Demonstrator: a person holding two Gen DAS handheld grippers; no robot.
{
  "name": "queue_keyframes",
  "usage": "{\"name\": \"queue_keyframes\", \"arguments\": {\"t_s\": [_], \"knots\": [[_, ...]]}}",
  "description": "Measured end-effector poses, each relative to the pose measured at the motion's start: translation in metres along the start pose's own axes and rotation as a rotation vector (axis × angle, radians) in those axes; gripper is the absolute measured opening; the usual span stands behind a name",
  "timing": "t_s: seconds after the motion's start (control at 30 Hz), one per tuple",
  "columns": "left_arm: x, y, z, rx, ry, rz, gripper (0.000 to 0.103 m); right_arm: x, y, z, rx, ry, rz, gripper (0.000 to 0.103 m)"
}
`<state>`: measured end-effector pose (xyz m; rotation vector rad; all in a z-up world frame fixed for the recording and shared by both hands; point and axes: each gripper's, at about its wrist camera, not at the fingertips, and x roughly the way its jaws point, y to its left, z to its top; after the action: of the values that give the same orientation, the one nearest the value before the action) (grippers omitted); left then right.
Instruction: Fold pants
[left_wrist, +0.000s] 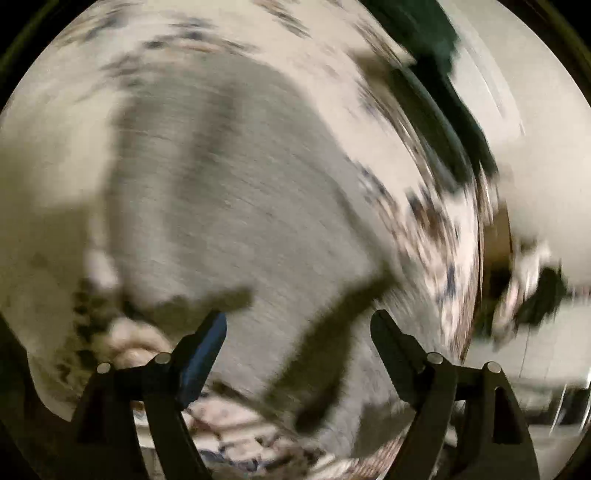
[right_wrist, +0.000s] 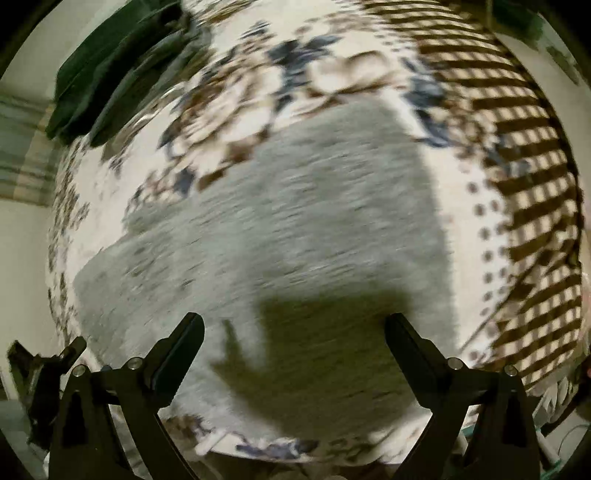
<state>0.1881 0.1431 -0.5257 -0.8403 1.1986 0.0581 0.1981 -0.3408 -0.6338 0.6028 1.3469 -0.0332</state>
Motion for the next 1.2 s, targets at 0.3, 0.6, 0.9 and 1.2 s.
{"name": "queue_keyframes", "arguments": {"t_s": [0.3,0.6,0.9,1.2], "knots": [[0.028,0.095,0.067,-0.264,-0.121,0.004,0.079,0.033,0.060,0.002,-0.118,0.025,-0.010,0.100],[0.055,0.113,0.101,-0.335,-0.115,-0.028,0.095,0.067,0.073,0.012,-0.154,0.039,-0.070,0.103],[0.025,0.072,0.099,-0.167,-0.264,-0.119,0.019,0.068,0.070,0.012,-0.132,0.021,-0.053,0.103],[-0.064,-0.092,0.023,0.306,-0.288,-0.236,0.018,0.038,0.043,0.007,-0.067,0.006,0.043,0.103]]}}
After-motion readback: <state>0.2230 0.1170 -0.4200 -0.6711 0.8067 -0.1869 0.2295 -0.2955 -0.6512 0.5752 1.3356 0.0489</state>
